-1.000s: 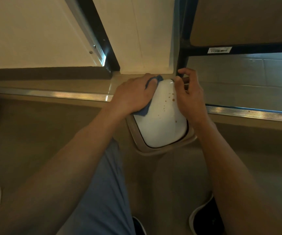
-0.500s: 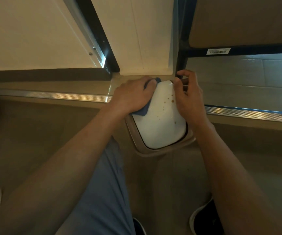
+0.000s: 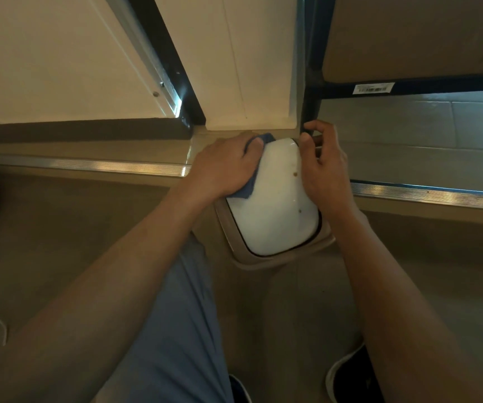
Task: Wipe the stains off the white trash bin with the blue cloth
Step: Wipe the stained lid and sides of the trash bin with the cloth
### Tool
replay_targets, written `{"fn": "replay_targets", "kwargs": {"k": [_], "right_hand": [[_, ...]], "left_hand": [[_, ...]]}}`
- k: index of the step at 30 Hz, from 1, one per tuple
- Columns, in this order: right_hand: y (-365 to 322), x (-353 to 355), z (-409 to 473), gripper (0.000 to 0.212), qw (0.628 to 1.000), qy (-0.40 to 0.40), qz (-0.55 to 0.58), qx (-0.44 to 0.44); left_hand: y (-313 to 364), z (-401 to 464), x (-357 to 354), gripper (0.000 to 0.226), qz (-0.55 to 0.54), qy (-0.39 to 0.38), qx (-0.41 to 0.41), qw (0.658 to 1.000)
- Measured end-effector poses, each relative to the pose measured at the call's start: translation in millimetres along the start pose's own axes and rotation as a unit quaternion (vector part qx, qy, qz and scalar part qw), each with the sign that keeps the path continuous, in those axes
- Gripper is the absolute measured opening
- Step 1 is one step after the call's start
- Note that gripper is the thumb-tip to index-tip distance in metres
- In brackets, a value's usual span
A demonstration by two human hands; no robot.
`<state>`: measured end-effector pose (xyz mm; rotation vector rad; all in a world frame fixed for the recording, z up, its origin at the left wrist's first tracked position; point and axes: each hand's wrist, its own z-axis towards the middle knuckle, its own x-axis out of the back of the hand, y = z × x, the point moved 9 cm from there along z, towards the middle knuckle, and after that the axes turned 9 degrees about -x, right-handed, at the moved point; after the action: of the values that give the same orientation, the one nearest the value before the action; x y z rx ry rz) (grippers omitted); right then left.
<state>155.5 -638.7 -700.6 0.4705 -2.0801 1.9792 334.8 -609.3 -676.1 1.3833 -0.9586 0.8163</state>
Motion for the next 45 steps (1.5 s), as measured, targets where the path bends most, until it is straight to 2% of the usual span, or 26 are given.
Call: {"fn": "replay_targets", "kwargs": {"k": [2, 5, 9, 11, 13, 15, 17, 21, 24, 26, 28, 30, 34, 38, 40, 43, 45], "right_hand": [[1, 1, 1, 0.028, 1.0, 0.005, 0.001, -0.001], [2, 1, 1, 0.029, 1.0, 0.008, 0.007, 0.0], [-2, 0, -2, 0.03, 1.0, 0.005, 0.005, 0.005], [-1, -1, -1, 0.03, 1.0, 0.001, 0.005, -0.001], [-1, -1, -1, 0.03, 1.0, 0.0, 0.003, -0.003], [0, 0, -1, 0.029, 1.0, 0.003, 0.001, -0.003], [1, 0, -1, 0.029, 1.0, 0.004, 0.002, -0.007], [0, 2, -2, 0.03, 1.0, 0.008, 0.014, 0.009], [0, 0, -2, 0.029, 1.0, 0.006, 0.009, 0.011], [0, -1, -2, 0.029, 1.0, 0.002, 0.004, 0.008], [1, 0, -1, 0.029, 1.0, 0.001, -0.001, 0.006], [1, 0, -1, 0.029, 1.0, 0.003, -0.003, 0.006], [1, 2, -1, 0.03, 1.0, 0.009, 0.006, 0.015], [-1, 2, -2, 0.029, 1.0, 0.009, 0.011, 0.016], [0, 1, -1, 0.029, 1.0, 0.003, 0.009, 0.007], [1, 0, 0, 0.03, 1.0, 0.003, 0.0, 0.007], [1, 1, 0, 0.029, 1.0, 0.008, -0.002, 0.012]], "left_hand": [[16, 8, -2, 0.043, 0.041, 0.008, 0.001, 0.999], [44, -3, -6, 0.047, 0.106, 0.041, -0.084, 0.99], [33, -29, -2, 0.054, 0.082, 0.027, -0.181, 0.98], [18, -30, 0, 0.052, 0.036, 0.011, -0.165, 0.986], [4, -14, -1, 0.049, -0.007, 0.0, -0.099, 0.995], [1, 6, -4, 0.049, -0.003, -0.016, -0.018, 1.0], [16, 14, -5, 0.052, 0.034, -0.011, -0.006, 0.999], [53, -16, -3, 0.055, 0.087, 0.04, -0.134, 0.986], [33, -35, 1, 0.05, 0.055, 0.042, -0.182, 0.981], [10, -30, 1, 0.047, 0.009, 0.034, -0.135, 0.99], [-8, -10, -3, 0.043, -0.022, 0.011, -0.031, 0.999], [-2, 10, -5, 0.041, 0.007, -0.003, 0.022, 1.0], [54, 7, -11, 0.045, 0.113, 0.05, -0.069, 0.99], [54, -27, -4, 0.049, 0.104, 0.068, -0.159, 0.979], [32, -31, 3, 0.047, 0.077, 0.06, -0.138, 0.986], [0, -11, 0, 0.04, 0.026, 0.018, -0.013, 0.999], [7, 4, 1, 0.037, 0.046, 0.018, 0.013, 0.999]]}}
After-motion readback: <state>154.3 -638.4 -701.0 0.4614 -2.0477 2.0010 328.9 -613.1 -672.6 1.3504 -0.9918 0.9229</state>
